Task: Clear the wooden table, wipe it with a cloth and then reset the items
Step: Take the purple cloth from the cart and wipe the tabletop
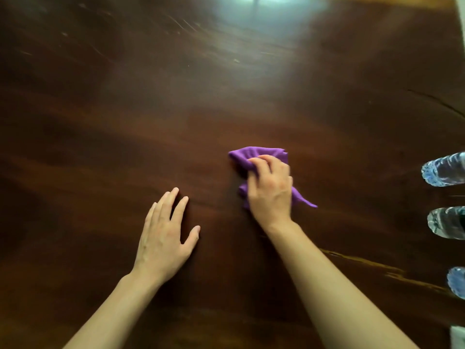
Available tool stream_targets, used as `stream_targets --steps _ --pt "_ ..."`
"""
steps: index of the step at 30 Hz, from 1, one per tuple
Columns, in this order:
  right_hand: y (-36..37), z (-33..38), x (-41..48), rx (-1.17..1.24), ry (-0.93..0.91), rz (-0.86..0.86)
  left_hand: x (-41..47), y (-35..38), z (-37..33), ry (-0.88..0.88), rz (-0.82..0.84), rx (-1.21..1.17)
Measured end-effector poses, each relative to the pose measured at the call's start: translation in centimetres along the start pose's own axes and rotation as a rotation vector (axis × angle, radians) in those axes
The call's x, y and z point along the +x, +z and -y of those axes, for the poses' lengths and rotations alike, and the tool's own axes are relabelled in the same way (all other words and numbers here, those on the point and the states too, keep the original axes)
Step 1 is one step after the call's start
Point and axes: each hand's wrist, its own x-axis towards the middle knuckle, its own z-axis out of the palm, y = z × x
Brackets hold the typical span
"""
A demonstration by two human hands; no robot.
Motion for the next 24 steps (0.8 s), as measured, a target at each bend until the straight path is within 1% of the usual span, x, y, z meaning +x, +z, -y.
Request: stream_targets --steps 4,7,11,15,18,21,24 --pt "-4.1 -6.9 0.2 -0.106 0.204 -0.099 0.0 0.0 0.1 0.004 0.006 0.004" --pt "-6.2 -9.9 -0.2 -0.125 0.318 -0.171 0.0 0.0 0.0 0.005 0.005 0.003" --pt "-5.9 -9.3 0.1 -0.063 0.401 -0.193 0.0 -0.1 0.0 0.001 0.000 0.011" --pt "-3.7 -4.8 0.8 -0.055 0.452 -0.148 0.0 -0.1 -0.1 -0.004 -0.001 0.002" --pt "-1.6 -0.3 0.6 -0.021 0.363 -0.045 -0.2 0.1 0.1 -0.011 -0.002 -0.012" --pt "0.4 3.6 -0.7 0.033 0.149 0.088 -0.6 0.2 0.6 -0.007 0.000 0.004" --pt "1.2 5.0 -2.2 0.130 -0.061 0.214 -1.1 0.1 1.0 -0.018 0.019 0.013"
